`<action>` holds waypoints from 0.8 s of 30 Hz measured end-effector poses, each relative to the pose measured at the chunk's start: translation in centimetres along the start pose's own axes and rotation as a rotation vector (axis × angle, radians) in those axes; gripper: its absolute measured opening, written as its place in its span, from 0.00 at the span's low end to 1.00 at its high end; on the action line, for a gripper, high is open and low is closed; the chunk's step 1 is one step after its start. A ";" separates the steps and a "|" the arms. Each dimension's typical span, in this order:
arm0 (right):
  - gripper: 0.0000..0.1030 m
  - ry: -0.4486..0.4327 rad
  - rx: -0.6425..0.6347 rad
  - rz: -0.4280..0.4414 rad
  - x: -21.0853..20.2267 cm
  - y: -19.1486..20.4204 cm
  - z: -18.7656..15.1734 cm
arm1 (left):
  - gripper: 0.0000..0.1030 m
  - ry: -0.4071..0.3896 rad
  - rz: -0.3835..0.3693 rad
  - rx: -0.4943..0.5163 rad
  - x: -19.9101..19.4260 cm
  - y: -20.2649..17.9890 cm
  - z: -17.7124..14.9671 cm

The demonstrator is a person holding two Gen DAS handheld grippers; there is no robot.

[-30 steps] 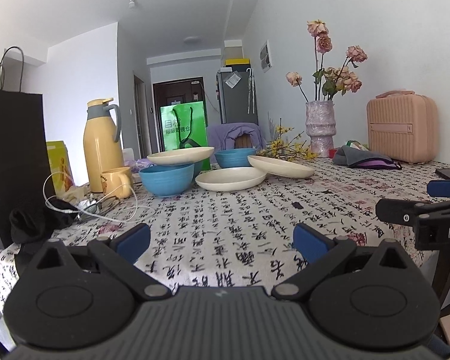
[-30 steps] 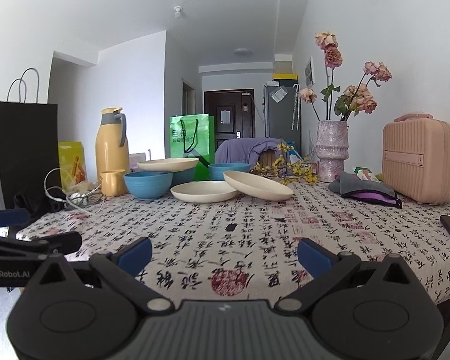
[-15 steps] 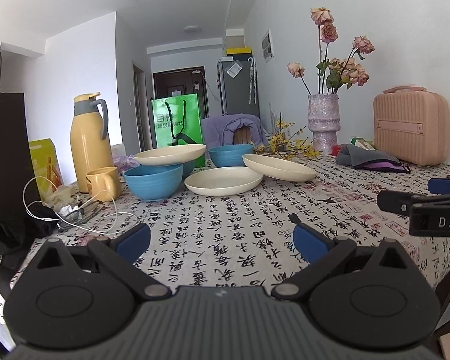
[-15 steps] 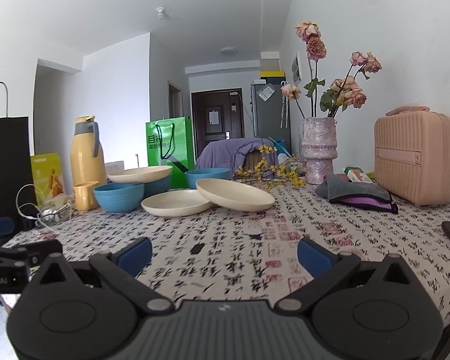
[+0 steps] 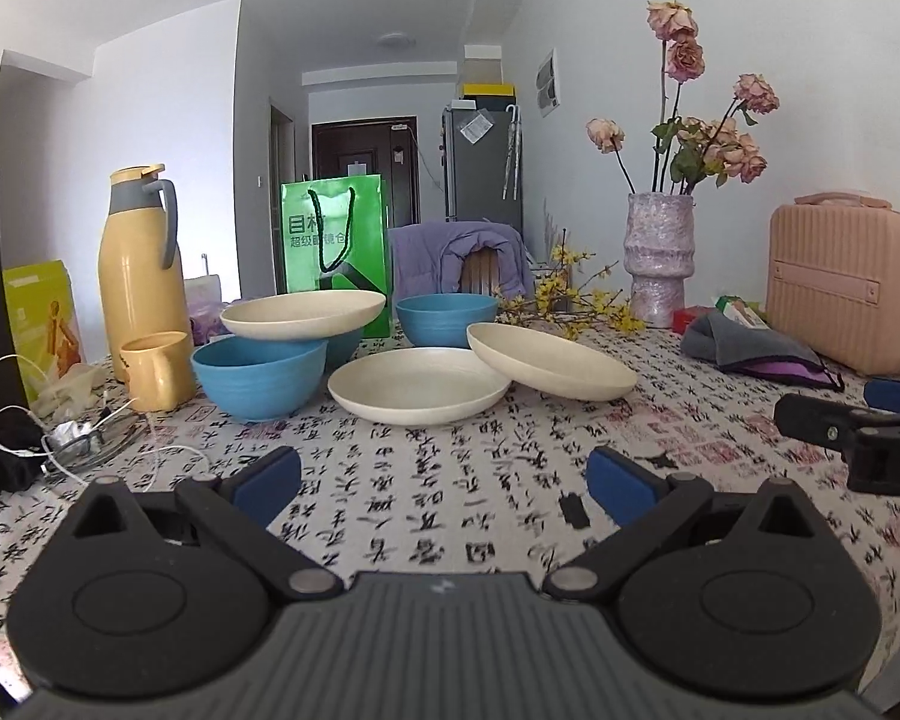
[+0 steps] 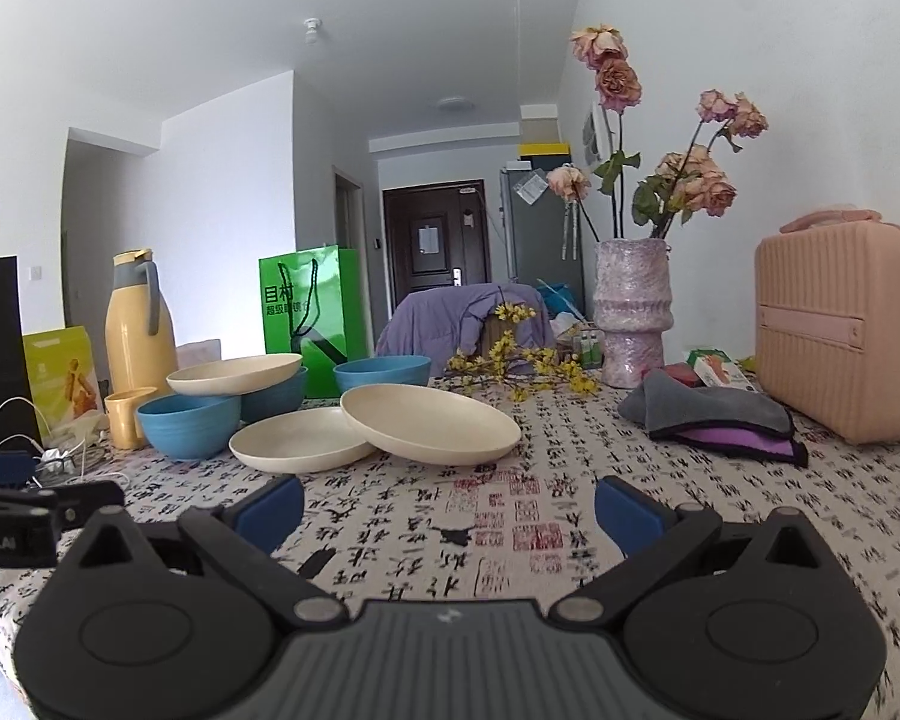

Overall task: Organize plates and bowls
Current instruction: 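Grasp a tilted cream plate with the left tool while the right tool grasps a flat cream plate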

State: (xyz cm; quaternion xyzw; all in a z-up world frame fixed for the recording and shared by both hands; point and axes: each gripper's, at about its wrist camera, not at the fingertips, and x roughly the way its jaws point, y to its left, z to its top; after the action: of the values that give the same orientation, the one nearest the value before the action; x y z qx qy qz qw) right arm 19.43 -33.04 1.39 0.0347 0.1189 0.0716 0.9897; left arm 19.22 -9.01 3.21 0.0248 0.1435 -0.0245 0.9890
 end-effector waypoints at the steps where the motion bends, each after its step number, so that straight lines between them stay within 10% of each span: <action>1: 1.00 0.000 -0.003 0.007 0.5 -0.2 0.2 | 1.00 0.000 0.000 -0.003 0.6 -0.1 0.3; 24: 1.00 0.268 0.173 0.229 21.9 -9.5 6.8 | 1.00 0.120 0.013 0.002 19.6 -1.9 7.1</action>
State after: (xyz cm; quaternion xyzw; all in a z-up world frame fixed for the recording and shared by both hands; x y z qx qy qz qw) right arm 43.37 -39.53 2.15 0.1230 0.2505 0.1774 0.9437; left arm 39.89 -12.13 4.39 0.0279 0.2022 -0.0167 0.9788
